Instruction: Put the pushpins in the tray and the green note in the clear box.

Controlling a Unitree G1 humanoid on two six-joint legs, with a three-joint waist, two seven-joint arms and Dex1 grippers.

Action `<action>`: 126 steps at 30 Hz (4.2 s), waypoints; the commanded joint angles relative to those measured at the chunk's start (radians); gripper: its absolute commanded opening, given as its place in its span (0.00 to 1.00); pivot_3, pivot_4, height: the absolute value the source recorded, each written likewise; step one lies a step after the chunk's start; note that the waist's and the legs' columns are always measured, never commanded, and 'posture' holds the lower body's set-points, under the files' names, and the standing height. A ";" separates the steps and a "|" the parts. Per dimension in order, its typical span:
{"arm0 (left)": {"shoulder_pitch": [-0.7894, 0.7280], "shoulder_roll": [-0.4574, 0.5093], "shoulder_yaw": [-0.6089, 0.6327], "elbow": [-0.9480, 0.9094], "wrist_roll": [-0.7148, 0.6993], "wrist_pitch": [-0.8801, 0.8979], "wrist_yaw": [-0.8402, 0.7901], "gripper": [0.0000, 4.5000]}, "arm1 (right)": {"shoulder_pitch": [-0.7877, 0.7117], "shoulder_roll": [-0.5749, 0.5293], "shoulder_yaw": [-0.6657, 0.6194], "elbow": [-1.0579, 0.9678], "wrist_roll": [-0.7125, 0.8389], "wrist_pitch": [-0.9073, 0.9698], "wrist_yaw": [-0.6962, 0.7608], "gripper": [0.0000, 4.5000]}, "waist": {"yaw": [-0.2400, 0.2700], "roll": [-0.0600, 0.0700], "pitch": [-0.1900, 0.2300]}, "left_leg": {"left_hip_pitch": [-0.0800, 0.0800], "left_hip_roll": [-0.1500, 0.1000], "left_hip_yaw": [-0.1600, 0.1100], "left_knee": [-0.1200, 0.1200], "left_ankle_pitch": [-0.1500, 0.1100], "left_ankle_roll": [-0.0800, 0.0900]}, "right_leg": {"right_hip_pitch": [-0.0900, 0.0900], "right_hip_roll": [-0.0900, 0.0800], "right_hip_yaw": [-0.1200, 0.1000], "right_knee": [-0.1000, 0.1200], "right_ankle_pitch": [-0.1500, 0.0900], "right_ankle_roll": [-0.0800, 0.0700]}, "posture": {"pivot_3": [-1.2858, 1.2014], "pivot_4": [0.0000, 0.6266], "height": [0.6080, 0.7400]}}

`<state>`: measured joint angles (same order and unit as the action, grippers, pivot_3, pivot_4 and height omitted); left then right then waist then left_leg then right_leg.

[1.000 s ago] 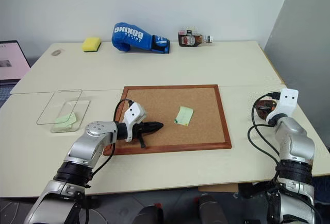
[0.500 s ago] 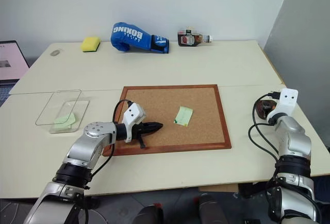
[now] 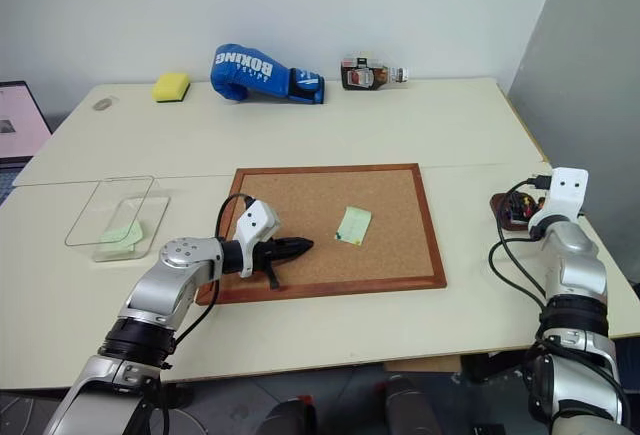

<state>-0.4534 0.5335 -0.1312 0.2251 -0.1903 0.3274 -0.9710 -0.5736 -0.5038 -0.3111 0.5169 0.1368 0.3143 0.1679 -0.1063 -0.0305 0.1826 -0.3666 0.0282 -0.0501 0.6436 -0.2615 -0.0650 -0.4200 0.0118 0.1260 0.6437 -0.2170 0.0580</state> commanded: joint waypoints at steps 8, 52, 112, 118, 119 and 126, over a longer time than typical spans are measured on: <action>0.023 0.009 -0.016 0.018 0.025 0.022 0.003 0.00 | 0.191 0.031 0.165 -0.446 0.070 -0.002 0.224 1.00 | -0.003 0.000 0.000 | 0.000 0.000 0.000 0.000 0.000 0.000 | 0.000 0.000 0.000 0.000 0.000 0.000 | 0.52 0.24 1.00; 0.039 0.038 -0.009 -0.017 0.027 0.032 0.003 0.00 | 0.102 0.281 0.597 -0.279 -0.061 -0.209 0.501 0.18 | -0.009 -0.001 0.000 | 0.000 0.001 -0.001 -0.002 0.000 -0.001 | -0.001 0.001 -0.001 0.000 -0.001 0.000 | 0.52 0.24 1.00; 0.014 0.025 -0.032 0.050 0.046 -0.002 0.004 0.00 | -0.068 -0.049 0.099 0.062 -0.069 -0.108 0.134 0.00 | -0.005 0.001 0.001 | 0.000 0.000 0.000 -0.001 0.000 0.000 | 0.000 0.001 0.001 -0.002 -0.001 0.000 | 0.52 0.24 1.00; 0.021 0.033 -0.021 0.039 0.044 0.002 0.011 0.00 | -0.089 -0.067 0.138 0.139 -0.115 -0.183 0.137 0.32 | -0.007 0.001 0.001 | 0.000 0.000 0.000 -0.001 0.000 0.000 | 0.000 0.001 0.001 -0.002 -0.001 0.000 | 0.52 0.24 1.00; 0.023 0.034 -0.020 0.037 0.044 0.003 0.012 0.00 | -0.090 -0.069 0.143 0.152 -0.121 -0.191 0.133 0.38 | -0.008 0.001 0.001 | 0.000 0.000 0.000 -0.001 0.000 0.000 | 0.000 0.001 0.001 -0.002 -0.001 0.000 | 0.52 0.24 1.00; 0.031 0.040 -0.018 0.026 0.044 0.007 0.018 0.00 | -0.099 -0.077 0.151 0.207 -0.141 -0.234 0.120 0.70 | -0.009 0.001 0.001 | 0.000 0.000 0.000 -0.001 0.000 0.000 | 0.000 0.001 0.001 -0.002 -0.001 0.000 | 0.52 0.24 1.00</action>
<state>-0.4461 0.5569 -0.1376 0.2208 -0.1812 0.3007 -0.9707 -0.6427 -0.5549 -0.1544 0.7347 0.0020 0.1131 0.3005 -0.1157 -0.0298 0.1841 -0.3665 0.0284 -0.0502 0.6423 -0.2614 -0.0649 -0.4204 0.0125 0.1270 0.6416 -0.2180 0.0576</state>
